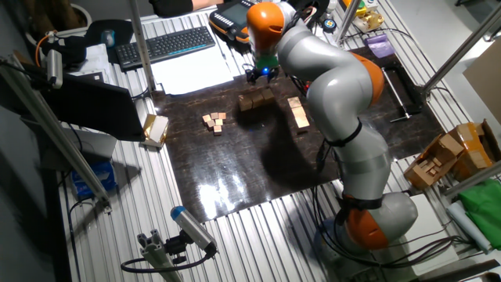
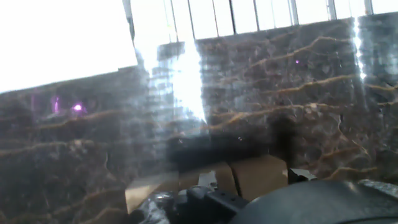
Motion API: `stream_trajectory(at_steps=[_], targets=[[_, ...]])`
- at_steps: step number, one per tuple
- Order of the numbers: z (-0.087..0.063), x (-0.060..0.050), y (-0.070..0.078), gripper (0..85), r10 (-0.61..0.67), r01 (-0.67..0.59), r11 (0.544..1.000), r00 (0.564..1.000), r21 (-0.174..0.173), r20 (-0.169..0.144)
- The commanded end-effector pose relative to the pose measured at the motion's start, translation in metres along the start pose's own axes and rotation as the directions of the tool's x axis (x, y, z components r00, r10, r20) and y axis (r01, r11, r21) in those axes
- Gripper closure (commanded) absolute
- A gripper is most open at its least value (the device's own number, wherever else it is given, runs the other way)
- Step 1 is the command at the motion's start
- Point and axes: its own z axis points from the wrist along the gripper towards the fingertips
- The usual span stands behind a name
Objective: Stack the blocks into a pyramid shape
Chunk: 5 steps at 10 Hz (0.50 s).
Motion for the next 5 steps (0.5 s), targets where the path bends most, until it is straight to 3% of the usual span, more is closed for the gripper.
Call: stream_trajectory(at_steps=[1,5], targets=[[0.003,-0.001,-0.001,20.7,-0.007,0.007,1.0,1.0,0.005,0.0],[0.015,-0.005,-0.009,19.3,-0.028,0.028,1.0,0.999,-0.003,-0.016]])
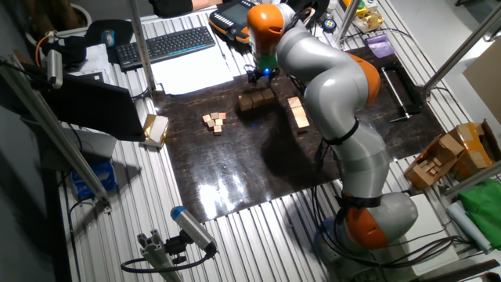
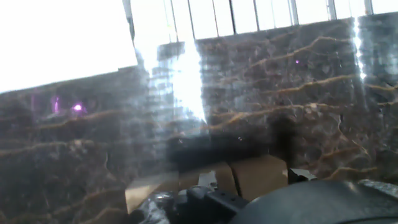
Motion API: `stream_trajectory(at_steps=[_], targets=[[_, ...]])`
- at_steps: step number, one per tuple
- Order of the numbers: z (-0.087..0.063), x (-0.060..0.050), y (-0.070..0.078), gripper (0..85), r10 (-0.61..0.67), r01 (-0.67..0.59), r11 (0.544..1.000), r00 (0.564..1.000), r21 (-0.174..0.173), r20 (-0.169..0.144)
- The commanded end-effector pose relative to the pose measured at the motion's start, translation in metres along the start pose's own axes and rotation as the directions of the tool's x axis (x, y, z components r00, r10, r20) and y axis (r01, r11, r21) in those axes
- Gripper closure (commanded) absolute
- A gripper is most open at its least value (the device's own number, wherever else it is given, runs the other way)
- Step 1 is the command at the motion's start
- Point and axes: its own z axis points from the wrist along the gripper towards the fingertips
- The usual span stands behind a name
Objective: Stack the blocks into a pyramid shape
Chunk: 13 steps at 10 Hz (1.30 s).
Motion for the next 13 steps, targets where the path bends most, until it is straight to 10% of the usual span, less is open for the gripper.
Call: stream_trajectory(at_steps=[1,13], targets=[[0.003,0.0,-0.001,19.3,-0.001,0.001,1.0,1.0,-0.002,0.002],[0.034,0.006,-0.005,20.7,-0.049,0.049,0.999,0.999,-0.01,0.007]])
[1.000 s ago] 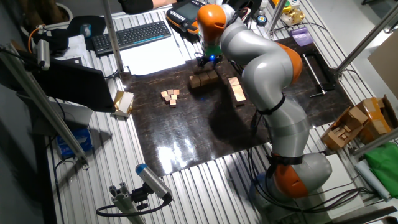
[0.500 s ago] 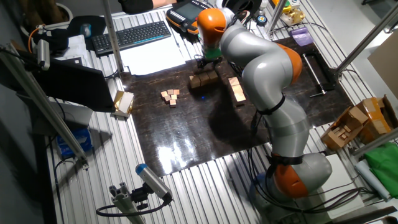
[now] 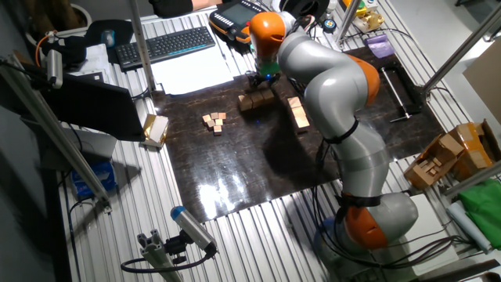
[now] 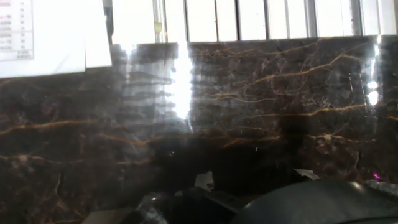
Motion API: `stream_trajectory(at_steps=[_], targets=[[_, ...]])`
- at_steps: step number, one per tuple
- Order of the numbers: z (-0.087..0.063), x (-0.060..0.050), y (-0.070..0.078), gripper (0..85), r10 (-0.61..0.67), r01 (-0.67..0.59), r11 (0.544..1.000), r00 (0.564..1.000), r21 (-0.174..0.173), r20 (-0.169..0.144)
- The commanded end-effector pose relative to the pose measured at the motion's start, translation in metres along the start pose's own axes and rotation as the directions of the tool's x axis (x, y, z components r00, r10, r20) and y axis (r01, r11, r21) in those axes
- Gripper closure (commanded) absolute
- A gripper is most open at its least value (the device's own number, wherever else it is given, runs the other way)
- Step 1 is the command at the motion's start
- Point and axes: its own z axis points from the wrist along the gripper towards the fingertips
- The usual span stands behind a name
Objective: Stack the blocks into a pyramid shape
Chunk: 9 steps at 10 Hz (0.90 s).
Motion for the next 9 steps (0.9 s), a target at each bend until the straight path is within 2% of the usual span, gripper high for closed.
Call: stream_trajectory(at_steps=[1,5,9], targets=[[0.0,0.002,-0.002,21.0,-0.002,0.002,1.0,1.0,-0.003,-0.008],[-0.003,0.017,0.003,21.7,0.012,-0.012,1.0,1.0,0.007,-0.022],[-0.007,0.024,-0.005,22.0,0.006,-0.005,1.0,0.999,0.007,-0.033]])
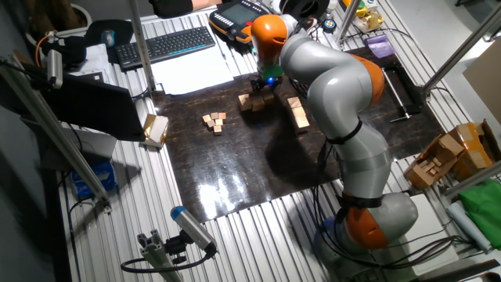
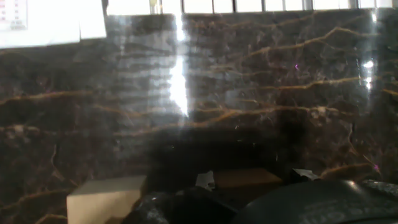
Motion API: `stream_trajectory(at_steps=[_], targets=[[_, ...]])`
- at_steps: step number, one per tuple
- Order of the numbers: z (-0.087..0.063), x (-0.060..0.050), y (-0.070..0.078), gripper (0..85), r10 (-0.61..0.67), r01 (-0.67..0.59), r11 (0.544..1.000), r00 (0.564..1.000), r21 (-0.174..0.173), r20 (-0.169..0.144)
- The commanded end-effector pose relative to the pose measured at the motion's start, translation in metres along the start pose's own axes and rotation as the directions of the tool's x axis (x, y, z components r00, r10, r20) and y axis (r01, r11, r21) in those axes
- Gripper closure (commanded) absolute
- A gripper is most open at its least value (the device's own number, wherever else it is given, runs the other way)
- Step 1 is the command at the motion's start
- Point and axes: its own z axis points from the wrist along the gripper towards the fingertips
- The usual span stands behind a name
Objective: Stack the blocks into a pyramid shape
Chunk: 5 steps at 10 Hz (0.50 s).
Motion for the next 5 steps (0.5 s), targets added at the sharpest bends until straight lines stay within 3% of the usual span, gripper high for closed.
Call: stream_trajectory(at_steps=[1,5], targets=[[0.0015,0.0014,-0.0013,22.3,-0.002,0.002,1.0,1.0,-0.003,-0.002],[0.0009,0.0102,0.0025,22.7,0.007,-0.007,1.0,1.0,-0.006,-0.013]])
